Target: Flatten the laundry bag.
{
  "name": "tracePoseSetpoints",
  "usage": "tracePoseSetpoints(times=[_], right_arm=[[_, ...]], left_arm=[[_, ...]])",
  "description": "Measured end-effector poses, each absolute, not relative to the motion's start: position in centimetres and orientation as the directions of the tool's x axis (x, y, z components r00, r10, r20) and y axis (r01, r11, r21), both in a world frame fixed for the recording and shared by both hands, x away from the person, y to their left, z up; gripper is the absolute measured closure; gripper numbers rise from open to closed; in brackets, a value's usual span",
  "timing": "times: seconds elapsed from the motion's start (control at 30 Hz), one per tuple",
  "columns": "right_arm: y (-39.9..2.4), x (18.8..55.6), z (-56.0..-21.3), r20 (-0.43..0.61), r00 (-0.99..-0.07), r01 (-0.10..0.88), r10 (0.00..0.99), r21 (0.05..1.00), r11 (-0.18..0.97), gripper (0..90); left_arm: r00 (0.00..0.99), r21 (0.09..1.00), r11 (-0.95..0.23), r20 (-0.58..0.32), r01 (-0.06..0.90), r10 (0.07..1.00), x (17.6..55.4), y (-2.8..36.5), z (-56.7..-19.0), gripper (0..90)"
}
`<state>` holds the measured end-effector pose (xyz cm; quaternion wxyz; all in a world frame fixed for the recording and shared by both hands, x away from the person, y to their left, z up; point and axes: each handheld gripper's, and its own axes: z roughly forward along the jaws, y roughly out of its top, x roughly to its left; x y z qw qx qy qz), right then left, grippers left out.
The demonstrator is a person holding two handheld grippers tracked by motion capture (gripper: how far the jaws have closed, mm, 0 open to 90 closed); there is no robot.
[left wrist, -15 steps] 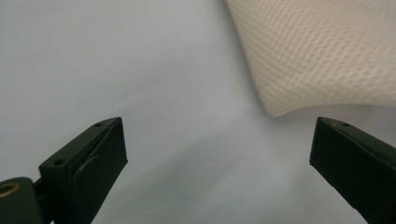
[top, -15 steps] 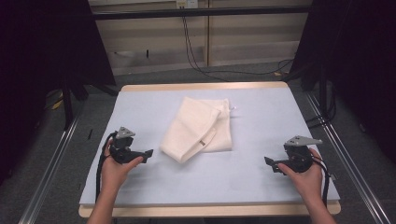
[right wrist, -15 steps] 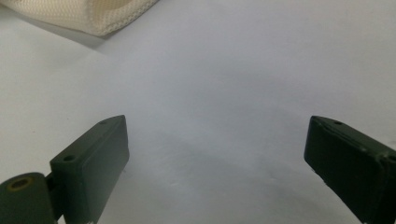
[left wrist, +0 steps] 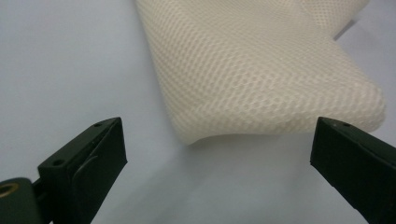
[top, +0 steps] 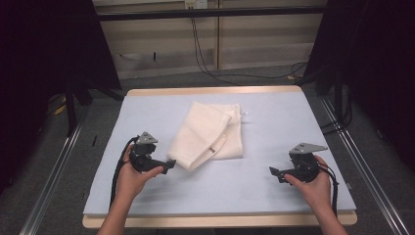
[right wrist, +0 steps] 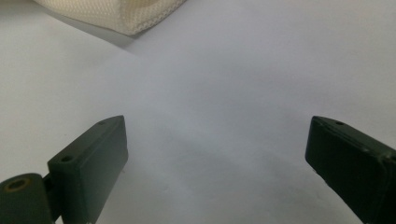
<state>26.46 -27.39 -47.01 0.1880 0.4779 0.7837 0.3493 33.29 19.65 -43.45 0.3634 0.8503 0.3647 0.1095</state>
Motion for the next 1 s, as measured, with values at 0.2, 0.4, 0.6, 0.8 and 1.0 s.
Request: tracePoseSetpoints(times=[0.2, 0.4, 0.6, 0.8, 1.0], right_arm=[[-27.1, 26.3, -47.0, 0.057, -0.476, 0.614, 0.878, 0.736, 0.286, 5.4], [-26.6, 26.2, -47.1, 0.063, -0.484, 0.618, 0.873, 0.731, 0.29, 5.4], [-25.5, 26.6, -47.1, 0.071, -0.493, 0.622, 0.867, 0.725, 0.295, 5.7], [-23.8, 27.3, -47.1, 0.065, -0.531, 0.604, 0.845, 0.728, 0.323, 8.5], [-22.1, 28.4, -47.1, 0.08, -0.552, 0.58, 0.83, 0.752, 0.313, 18.1]], left_arm=[[0.74, 0.694, -0.49, -0.09, 0.527, 0.667, 33.1, 17.9, -42.9, 3.2], [0.772, 0.696, -0.515, -0.09, 0.501, 0.629, 33.3, 16.3, -42.4, 3.0], [0.791, 0.67, -0.551, -0.089, 0.498, 0.606, 33.3, 14.8, -42.6, 3.0], [0.793, 0.661, -0.564, -0.078, 0.495, 0.604, 33.5, 14.2, -43.2, 10.0], [0.779, 0.635, -0.575, -0.068, 0.516, 0.624, 33.2, 14.3, -43.1, 27.5]])
